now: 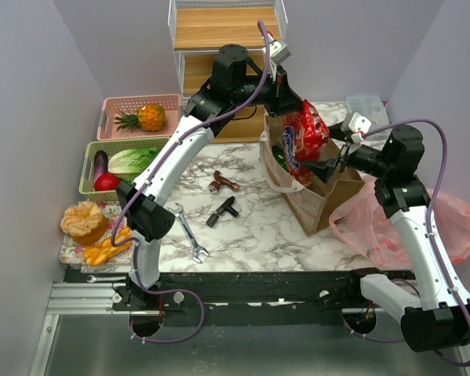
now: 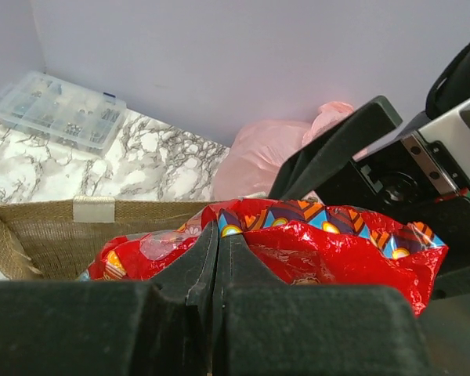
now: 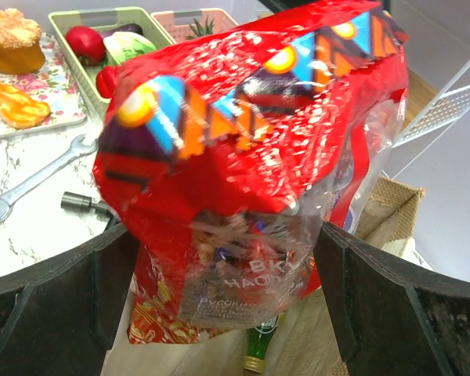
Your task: Untie the knot of the grocery bags and take out the mixed food
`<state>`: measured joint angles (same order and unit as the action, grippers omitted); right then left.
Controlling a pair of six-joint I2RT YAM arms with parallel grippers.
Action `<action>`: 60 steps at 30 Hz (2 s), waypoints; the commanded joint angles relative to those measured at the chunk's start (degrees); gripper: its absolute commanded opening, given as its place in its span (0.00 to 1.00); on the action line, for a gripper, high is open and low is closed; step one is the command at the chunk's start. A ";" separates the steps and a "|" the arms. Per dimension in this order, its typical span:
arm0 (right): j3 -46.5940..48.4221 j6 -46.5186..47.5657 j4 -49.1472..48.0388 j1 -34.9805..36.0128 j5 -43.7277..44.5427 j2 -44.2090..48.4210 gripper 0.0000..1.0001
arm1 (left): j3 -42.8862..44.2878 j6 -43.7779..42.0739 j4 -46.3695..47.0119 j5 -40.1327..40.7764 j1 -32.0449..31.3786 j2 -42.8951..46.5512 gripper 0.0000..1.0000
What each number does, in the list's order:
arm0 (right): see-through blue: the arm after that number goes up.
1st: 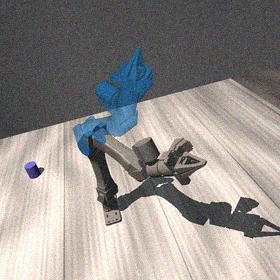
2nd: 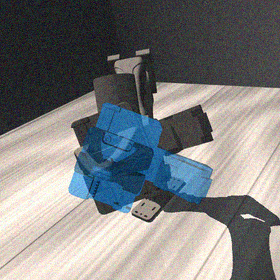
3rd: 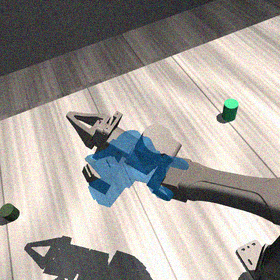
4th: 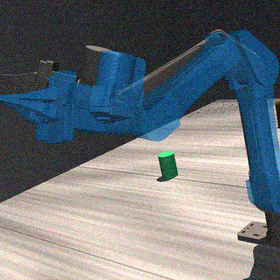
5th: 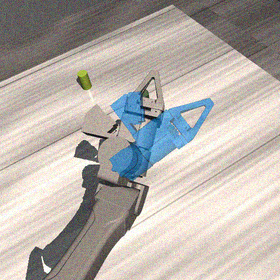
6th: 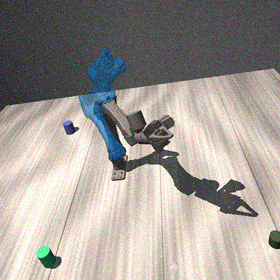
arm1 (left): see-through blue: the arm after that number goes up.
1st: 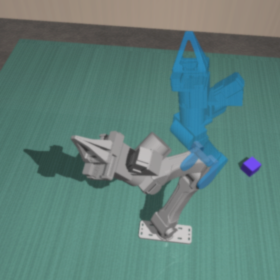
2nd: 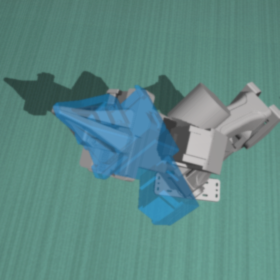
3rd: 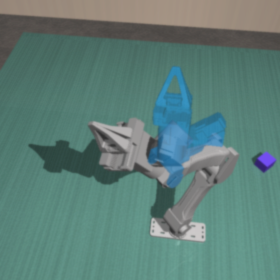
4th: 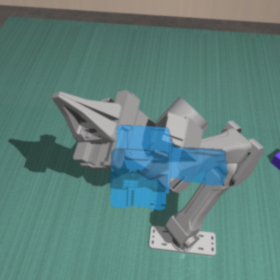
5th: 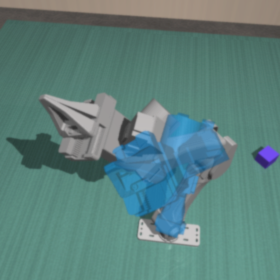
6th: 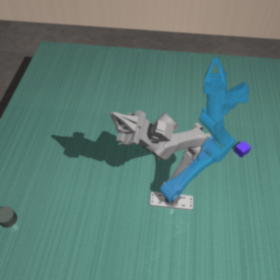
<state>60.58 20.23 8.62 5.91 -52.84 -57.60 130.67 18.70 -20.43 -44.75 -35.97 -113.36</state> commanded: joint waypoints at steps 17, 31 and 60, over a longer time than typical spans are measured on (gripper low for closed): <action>-11.73 -4.27 -21.44 8.83 19.23 4.39 1.00 | 1.13 7.23 6.67 12.36 -1.96 7.65 0.00; -16.05 -13.93 -26.41 9.54 26.99 9.65 1.00 | 4.73 9.16 7.34 20.85 -3.71 6.58 0.00; -4.94 -24.82 -22.31 13.16 41.23 1.15 0.01 | 3.88 -1.97 8.10 9.40 1.02 10.22 0.93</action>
<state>50.06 5.08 -16.91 19.09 -13.34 -56.97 130.65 25.45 -18.41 -27.68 -38.04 -109.75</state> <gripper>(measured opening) 0.342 0.549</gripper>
